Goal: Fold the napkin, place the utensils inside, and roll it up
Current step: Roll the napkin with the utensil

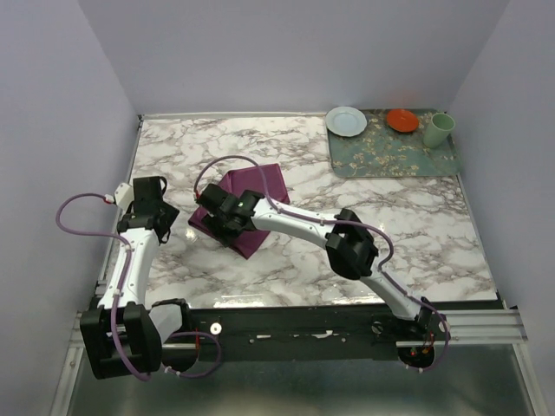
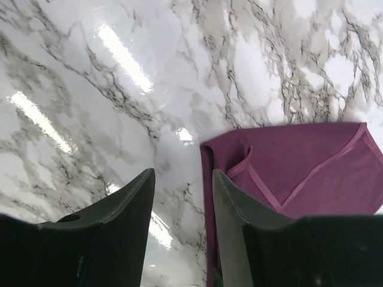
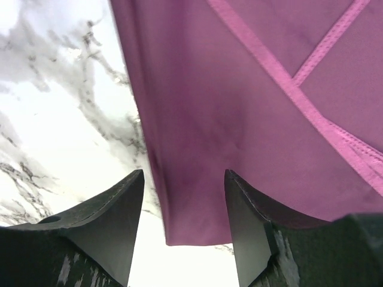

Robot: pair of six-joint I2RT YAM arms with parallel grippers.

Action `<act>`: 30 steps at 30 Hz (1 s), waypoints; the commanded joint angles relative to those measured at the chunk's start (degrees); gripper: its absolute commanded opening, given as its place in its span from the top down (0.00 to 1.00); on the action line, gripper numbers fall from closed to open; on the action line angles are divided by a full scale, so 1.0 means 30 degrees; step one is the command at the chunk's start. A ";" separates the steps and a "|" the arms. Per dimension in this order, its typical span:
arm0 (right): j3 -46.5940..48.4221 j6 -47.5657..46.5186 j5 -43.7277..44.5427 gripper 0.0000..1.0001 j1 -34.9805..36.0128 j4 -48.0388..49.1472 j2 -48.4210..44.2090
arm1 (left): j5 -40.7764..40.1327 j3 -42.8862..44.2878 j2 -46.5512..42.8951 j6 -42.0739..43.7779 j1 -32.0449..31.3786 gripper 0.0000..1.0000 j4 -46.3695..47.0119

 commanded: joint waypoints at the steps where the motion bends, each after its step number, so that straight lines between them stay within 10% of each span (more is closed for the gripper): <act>1: 0.0544 -0.0416 0.1293 0.37 0.0504 -0.0487 -0.0039 | -0.1597 0.0762 -0.0268 -0.0456 0.0389 0.48 -0.0816; 18: 0.1072 -0.0885 0.0648 0.53 0.0885 -0.0283 0.1338 | -0.1303 0.0909 0.0376 -0.0778 0.0740 0.49 -0.0846; 30: 0.0721 -0.1061 0.0852 0.46 0.1090 0.0070 0.2304 | -0.0834 0.0880 0.0523 -0.0807 0.0799 0.49 -0.0816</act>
